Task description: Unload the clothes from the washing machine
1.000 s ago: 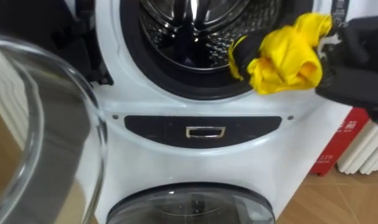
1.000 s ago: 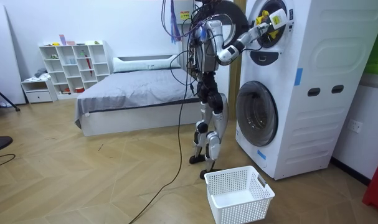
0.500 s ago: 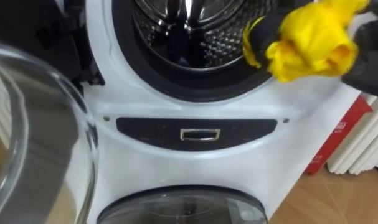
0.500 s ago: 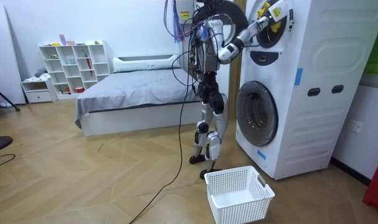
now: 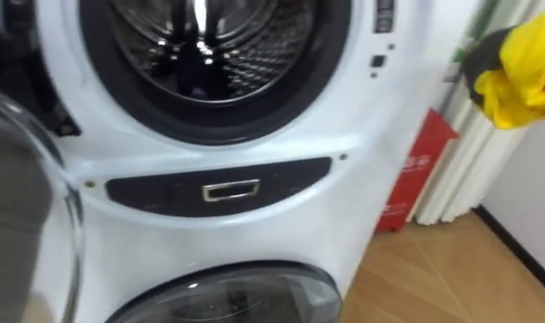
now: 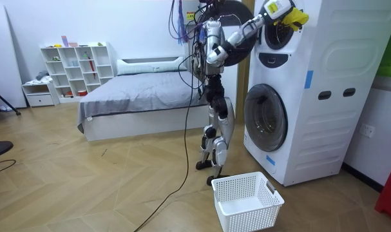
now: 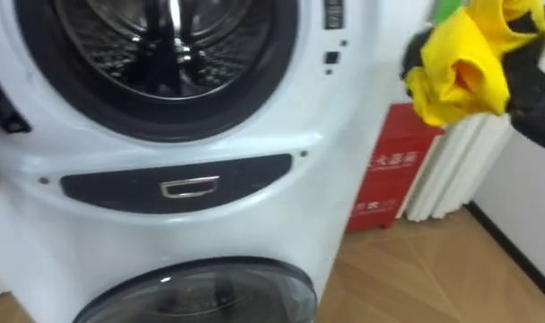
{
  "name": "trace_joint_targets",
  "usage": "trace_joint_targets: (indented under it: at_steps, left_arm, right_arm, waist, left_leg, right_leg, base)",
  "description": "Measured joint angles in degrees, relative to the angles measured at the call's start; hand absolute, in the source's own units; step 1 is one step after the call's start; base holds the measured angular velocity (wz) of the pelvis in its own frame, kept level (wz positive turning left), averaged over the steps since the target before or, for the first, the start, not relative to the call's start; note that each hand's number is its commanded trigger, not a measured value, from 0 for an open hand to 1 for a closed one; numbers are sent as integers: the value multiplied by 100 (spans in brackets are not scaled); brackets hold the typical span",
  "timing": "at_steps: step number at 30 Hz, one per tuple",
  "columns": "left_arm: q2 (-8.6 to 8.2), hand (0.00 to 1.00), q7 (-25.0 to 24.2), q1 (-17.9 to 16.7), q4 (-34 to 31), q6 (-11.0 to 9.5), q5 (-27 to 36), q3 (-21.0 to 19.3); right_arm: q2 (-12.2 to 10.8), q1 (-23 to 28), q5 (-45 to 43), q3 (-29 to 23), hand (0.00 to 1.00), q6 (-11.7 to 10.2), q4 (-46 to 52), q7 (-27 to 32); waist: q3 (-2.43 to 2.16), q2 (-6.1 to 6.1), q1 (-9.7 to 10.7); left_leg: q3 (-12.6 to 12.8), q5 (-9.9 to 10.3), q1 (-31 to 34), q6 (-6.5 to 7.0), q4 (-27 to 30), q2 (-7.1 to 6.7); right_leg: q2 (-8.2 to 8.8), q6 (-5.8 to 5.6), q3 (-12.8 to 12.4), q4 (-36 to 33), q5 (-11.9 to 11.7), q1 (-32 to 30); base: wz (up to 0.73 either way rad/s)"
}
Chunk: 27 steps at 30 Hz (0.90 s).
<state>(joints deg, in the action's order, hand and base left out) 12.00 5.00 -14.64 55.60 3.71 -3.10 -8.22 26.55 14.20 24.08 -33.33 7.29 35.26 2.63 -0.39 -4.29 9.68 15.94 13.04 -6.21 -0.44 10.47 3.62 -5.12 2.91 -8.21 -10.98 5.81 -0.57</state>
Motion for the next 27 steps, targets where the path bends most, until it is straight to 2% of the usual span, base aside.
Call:
trace_joint_targets:
  at_steps: [3,5,7,10,13,16,19,20,21,22,24,27]
  left_arm:
    - [-11,0,100,61,108,-5,-18,24]
    - [-12,0,162,76,179,-6,-41,25]
    - [-5,0,192,62,178,-6,-44,16]
    - [37,0,194,81,178,-6,-162,7]
    - [40,0,193,138,112,1,-218,19]
    - [81,0,191,246,106,12,-235,294]
    - [76,0,189,431,154,12,-275,553]
    - [66,0,182,466,165,13,-282,662]
    - [57,0,177,492,175,17,-289,704]
    - [55,0,162,528,180,34,-314,815]
    - [79,0,142,607,181,59,-315,1040]
    - [75,0,33,726,192,60,-211,1219]
  right_arm:
    - [-99,343,-211,8,100,-23,-418,63]
    - [-285,583,-242,8,100,3,-746,113]
    - [-354,717,-238,8,100,10,-925,155]
    - [-413,742,-238,13,100,30,-1167,162]
    - [-449,775,-268,90,100,30,-1219,157]
    - [-517,838,-463,444,100,-26,-1514,150]
    - [-807,878,-706,892,100,2,-2154,72]
    - [-873,898,-779,1041,100,41,-2358,22]
    - [-890,912,-794,1109,100,48,-2437,9]
    - [-898,951,-812,1247,100,51,-2559,-26]
    - [-915,864,-760,1590,100,-57,-3321,-83]
    - [-1010,828,-729,1793,100,-4,-4109,-124]
  waist:
    - [8,7,-29]
    - [0,14,-45]
    - [3,32,-14]
    - [12,60,102]
    - [19,73,130]
    - [38,96,219]
    - [28,104,215]
    - [5,141,199]
    - [7,175,199]
    - [-14,261,224]
    - [6,381,277]
    - [0,471,234]
  left_leg:
    - [199,-2,-23,-6,-9,32]
    - [400,-4,-31,-12,-7,57]
    - [479,-11,-26,-21,-7,69]
    - [621,-23,-17,-23,-2,77]
    - [760,-21,-18,-18,7,79]
    - [839,-12,4,-2,60,113]
    - [975,-9,78,-5,124,166]
    - [1047,-9,109,-4,127,169]
    - [1058,-9,133,-3,132,167]
    - [1071,-12,210,7,139,158]
    - [1073,-18,272,16,179,158]
    - [1077,-17,316,16,181,154]
  right_leg:
    - [-52,-31,-195,-10,-45,-58]
    - [-112,-36,-374,-102,-67,-156]
    - [-133,-76,-480,-95,-98,-190]
    - [-189,-82,-650,-109,-173,-260]
    - [-268,-78,-876,-178,-235,-356]
    - [-275,-50,-924,-163,-292,-379]
    - [-312,-53,-1037,-165,-356,-481]
    - [-317,-55,-1056,-179,-381,-546]
    - [-315,-60,-1048,-177,-393,-564]
    - [-301,-71,-1048,-188,-401,-641]
    - [-303,-84,-1060,-189,-418,-692]
    - [-302,-90,-1057,-200,-419,-743]
  base:
    - [-35]
    - [-43]
    - [-34]
    - [-33]
    - [-40]
    - [-23]
    - [-23]
    - [-23]
    - [-18]
    - [-6]
    - [0]
    - [0]
